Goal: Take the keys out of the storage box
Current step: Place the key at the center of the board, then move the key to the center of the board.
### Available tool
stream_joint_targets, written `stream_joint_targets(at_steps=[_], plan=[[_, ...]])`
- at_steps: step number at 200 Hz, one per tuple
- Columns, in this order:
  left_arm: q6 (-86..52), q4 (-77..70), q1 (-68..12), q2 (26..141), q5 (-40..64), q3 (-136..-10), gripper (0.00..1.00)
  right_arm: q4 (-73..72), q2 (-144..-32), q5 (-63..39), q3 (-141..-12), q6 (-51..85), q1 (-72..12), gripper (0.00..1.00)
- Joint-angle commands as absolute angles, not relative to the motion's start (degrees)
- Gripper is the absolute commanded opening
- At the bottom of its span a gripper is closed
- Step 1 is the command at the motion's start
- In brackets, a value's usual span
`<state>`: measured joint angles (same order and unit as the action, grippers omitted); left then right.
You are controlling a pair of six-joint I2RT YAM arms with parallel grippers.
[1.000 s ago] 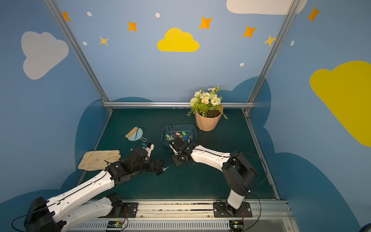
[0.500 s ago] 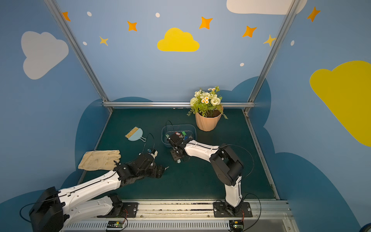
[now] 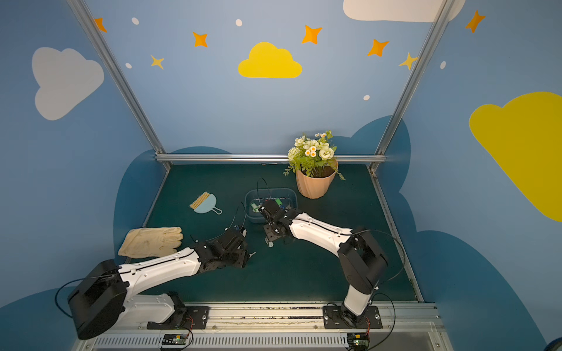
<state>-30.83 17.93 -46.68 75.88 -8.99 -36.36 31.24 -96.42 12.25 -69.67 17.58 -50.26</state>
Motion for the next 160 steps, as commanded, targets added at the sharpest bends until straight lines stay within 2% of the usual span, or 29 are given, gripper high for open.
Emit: stream_joint_targets(at_steps=[1, 20, 61, 110, 160], plan=[[-30.12, 18.15, -47.12, 78.34, -9.40, -37.98, 0.45, 33.91, -92.60, 16.01, -67.19, 19.04, -49.69, 0.57], [-29.94, 17.90, -47.15, 80.44, -9.58, -38.56, 0.35, 34.27, -90.86, 16.57, -65.88, 19.07, -49.09, 0.58], [-30.17, 18.17, -47.27, 82.76, -11.13, -40.10, 0.05, 34.71, -89.04, 17.10, -64.38, 19.33, -48.43, 0.59], [-30.26, 20.40, -46.84, 85.39, -16.05, -44.20, 0.02, 34.98, -87.11, 18.13, -62.89, 19.51, -47.26, 0.59], [-28.71, 18.40, -42.71, 89.71, -15.15, -49.25, 0.03, 34.89, -85.43, 18.61, -61.37, 19.95, -45.94, 0.59]])
